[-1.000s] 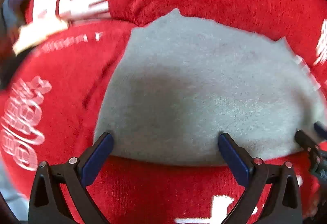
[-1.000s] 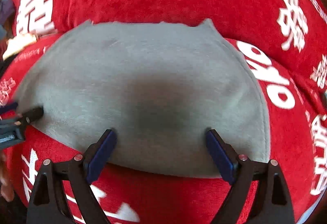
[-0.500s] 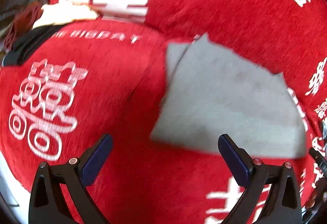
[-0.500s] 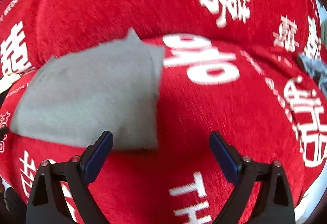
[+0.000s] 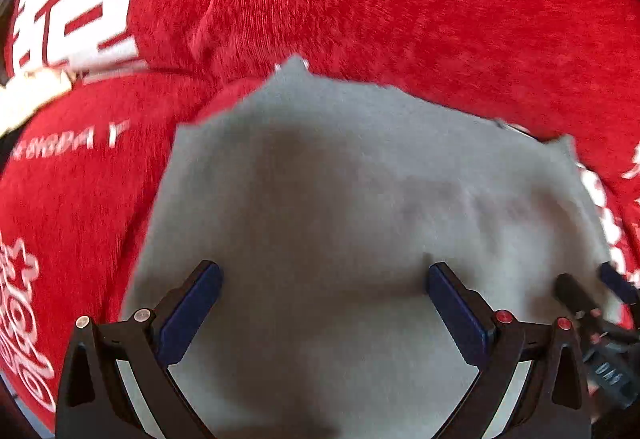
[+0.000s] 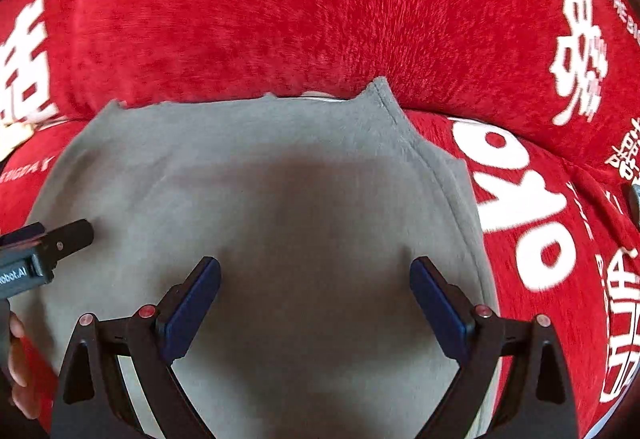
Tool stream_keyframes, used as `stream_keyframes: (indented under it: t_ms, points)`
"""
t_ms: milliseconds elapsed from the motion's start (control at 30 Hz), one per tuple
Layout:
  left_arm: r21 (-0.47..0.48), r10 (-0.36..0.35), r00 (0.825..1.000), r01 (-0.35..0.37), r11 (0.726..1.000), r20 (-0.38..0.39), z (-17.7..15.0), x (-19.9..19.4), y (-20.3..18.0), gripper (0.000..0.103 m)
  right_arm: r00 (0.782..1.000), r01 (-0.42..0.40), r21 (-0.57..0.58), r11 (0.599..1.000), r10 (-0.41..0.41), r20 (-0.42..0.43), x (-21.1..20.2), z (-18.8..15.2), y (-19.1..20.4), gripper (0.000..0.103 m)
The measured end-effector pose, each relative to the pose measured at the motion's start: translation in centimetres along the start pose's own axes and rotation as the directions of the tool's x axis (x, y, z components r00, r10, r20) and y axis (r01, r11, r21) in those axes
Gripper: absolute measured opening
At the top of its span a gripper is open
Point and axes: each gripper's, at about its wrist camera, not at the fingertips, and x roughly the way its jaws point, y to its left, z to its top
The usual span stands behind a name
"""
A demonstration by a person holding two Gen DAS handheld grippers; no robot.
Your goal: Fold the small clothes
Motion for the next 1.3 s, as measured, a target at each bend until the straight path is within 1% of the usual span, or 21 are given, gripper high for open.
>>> stream_keyframes:
  t_ms: [67, 167, 267, 400, 467, 500, 567, 633, 700, 733, 800, 833, 933, 1000, 1067, 1133, 1167, 1200, 1233, 1267, 1300]
  points:
    - [-0.006, -0.005, 1.000, 0.005, 1.000, -0.019, 1.7, 1.3, 0.2, 0.103, 1.000, -0.002, 0.018, 1.000, 0.002, -0.011, 1.5, 1.7, -0.9, 0.097]
    - [-0.012, 0.027, 0.999, -0.027, 1.000, -0.019, 3.8, 2.3, 0.4, 0.103, 0.999, -0.021, 0.067, 0.998, 0.024, -0.036, 3.6, 4.4, -1.9, 0.097]
    - [-0.003, 0.047, 0.998, -0.047, 0.999, -0.049, 5.9, 4.2, 0.6, 0.103, 0.997, -0.020, 0.092, 0.996, 0.026, -0.073, 5.7, 6.3, -2.6, 0.097]
    - [-0.040, 0.010, 0.998, -0.012, 0.999, -0.058, 7.2, 4.5, 1.9, 0.103, 0.997, -0.014, 0.084, 0.996, 0.021, -0.077, 6.9, 7.5, -2.8, 0.097]
    - [-0.061, 0.032, 0.998, -0.036, 0.998, -0.058, 7.2, 3.8, 3.2, 0.103, 0.998, -0.004, 0.142, 0.990, 0.013, -0.069, 6.3, 7.2, -3.8, 0.097]
    - [-0.084, 0.024, 0.998, -0.029, 0.996, -0.051, 6.7, 2.9, 4.3, 0.103, 0.999, 0.009, 0.181, 0.984, 0.000, -0.053, 5.6, 6.8, -4.5, 0.097]
    - [-0.134, -0.004, 1.000, 0.004, 0.991, -0.004, 4.9, 0.2, 7.2, 0.103, 1.000, 0.006, 0.242, 0.970, -0.008, 0.005, 3.2, 4.9, -5.7, 0.097]
    - [-0.154, -0.032, 0.999, 0.038, 0.987, 0.040, 3.0, -2.0, 9.6, 0.103, 0.999, -0.019, 0.226, 0.974, 0.008, 0.048, 0.8, 2.7, -5.7, 0.097]
    - [-0.181, -0.078, 0.996, 0.083, 0.980, 0.034, 0.4, -2.9, 12.4, 0.103, 0.997, -0.023, 0.197, 0.980, 0.009, 0.074, -0.9, 0.8, -5.2, 0.097]
    - [-0.204, -0.130, 0.991, 0.128, 0.971, -0.001, -0.7, -2.5, 13.6, 0.103, 0.996, -0.020, 0.185, 0.983, 0.003, 0.091, -1.8, -0.3, -4.6, 0.097]
    - [-0.239, -0.198, 0.979, 0.181, 0.954, -0.050, -2.1, -1.6, 14.5, 0.103, 0.994, -0.024, 0.165, 0.986, 0.007, 0.105, -2.6, -1.5, -3.3, 0.097]
    - [-0.255, -0.220, 0.974, 0.198, 0.946, -0.062, -2.5, -1.2, 14.7, 0.103, 0.995, -0.030, 0.153, 0.988, 0.014, 0.103, -2.6, -1.5, -2.6, 0.097]
    - [-0.322, -0.339, 0.939, 0.304, 0.896, -0.056, -3.0, -0.6, 13.7, 0.103, 0.996, -0.042, 0.097, 0.994, 0.034, 0.084, -2.5, -2.3, -0.3, 0.097]
    - [-0.270, -0.317, 0.948, 0.295, 0.917, -0.041, -2.4, -0.7, 11.7, 0.103, 0.997, -0.036, 0.045, 0.998, 0.032, 0.075, -2.3, -2.5, 1.5, 0.097]
    - [-0.183, -0.246, 0.968, 0.231, 0.955, -0.059, -1.5, 0.0, 9.2, 0.103, 0.998, -0.028, -0.020, 0.999, 0.030, 0.061, -1.9, -2.1, 3.0, 0.097]
    - [-0.146, -0.195, 0.979, 0.185, 0.972, -0.058, -1.2, 0.2, 7.8, 0.102, 0.999, 0.010, -0.067, 0.998, -0.007, 0.045, -1.0, -2.2, 4.1, 0.098]
    - [-0.143, -0.194, 0.979, 0.184, 0.972, -0.059, -1.0, 0.3, 7.6, 0.097, 0.998, 0.019, -0.060, 0.998, -0.015, 0.069, -0.9, -2.3, 4.4, 0.099]
    - [-0.136, -0.195, 0.980, 0.187, 0.973, -0.049, -0.9, -0.1, 7.3, 0.079, 0.997, 0.024, -0.045, 0.999, -0.020, 0.080, -0.9, -2.4, 4.4, 0.101]
    - [-0.125, -0.201, 0.979, 0.195, 0.973, -0.038, -0.8, -0.6, 7.2, 0.053, 0.996, 0.021, -0.026, 0.999, -0.018, 0.082, -0.7, -2.6, 4.3, 0.102]
    - [-0.117, -0.214, 0.976, 0.209, 0.971, -0.038, -0.5, -1.1, 6.8, 0.042, 0.996, 0.017, -0.015, 1.000, -0.016, 0.088, -0.8, -2.7, 4.3, 0.102]
    - [-0.115, -0.247, 0.968, 0.240, 0.964, -0.048, -0.4, -1.3, 6.8, 0.036, 0.996, 0.019, -0.016, 1.000, -0.017, 0.090, -0.9, -2.8, 4.4, 0.102]
